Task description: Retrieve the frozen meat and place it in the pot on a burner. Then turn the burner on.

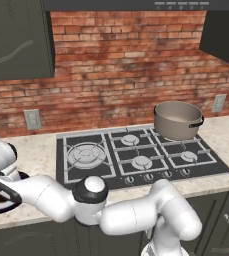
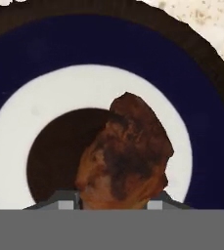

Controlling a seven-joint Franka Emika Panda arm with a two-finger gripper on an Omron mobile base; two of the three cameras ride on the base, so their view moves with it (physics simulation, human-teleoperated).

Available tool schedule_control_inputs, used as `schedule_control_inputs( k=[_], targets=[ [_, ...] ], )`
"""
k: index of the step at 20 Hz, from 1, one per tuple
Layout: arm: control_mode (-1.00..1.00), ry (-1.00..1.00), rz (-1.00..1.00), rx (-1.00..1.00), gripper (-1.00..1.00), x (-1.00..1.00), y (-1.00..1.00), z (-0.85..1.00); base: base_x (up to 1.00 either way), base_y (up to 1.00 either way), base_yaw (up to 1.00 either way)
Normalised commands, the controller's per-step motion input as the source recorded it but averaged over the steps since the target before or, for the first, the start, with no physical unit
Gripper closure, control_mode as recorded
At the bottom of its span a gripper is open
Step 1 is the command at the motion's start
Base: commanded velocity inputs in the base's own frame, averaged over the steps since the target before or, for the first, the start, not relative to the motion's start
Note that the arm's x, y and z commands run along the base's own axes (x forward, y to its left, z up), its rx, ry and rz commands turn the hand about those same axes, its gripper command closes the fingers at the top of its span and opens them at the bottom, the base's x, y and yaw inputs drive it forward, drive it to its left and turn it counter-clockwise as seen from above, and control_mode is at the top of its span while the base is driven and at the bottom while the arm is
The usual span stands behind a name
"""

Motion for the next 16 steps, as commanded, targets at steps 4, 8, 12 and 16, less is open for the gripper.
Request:
schedule_control_inputs(
  k=[4,8,12,16],
  targets=[
    [-1.0,-0.01,-0.18,0.0,1.0,-0.42,-0.74,0.7,0.0,0.0,0.0],
    [-1.0,-0.26,-0.16,0.0,1.0,-0.97,-0.82,0.17,0.0,0.0,0.0],
    [-1.0,-0.31,-0.16,0.0,1.0,-1.0,-0.98,0.1,0.0,0.0,0.0],
    [-1.0,-0.23,-0.15,0.02,1.0,-0.89,-1.0,0.45,0.0,0.0,0.0]
  ],
)
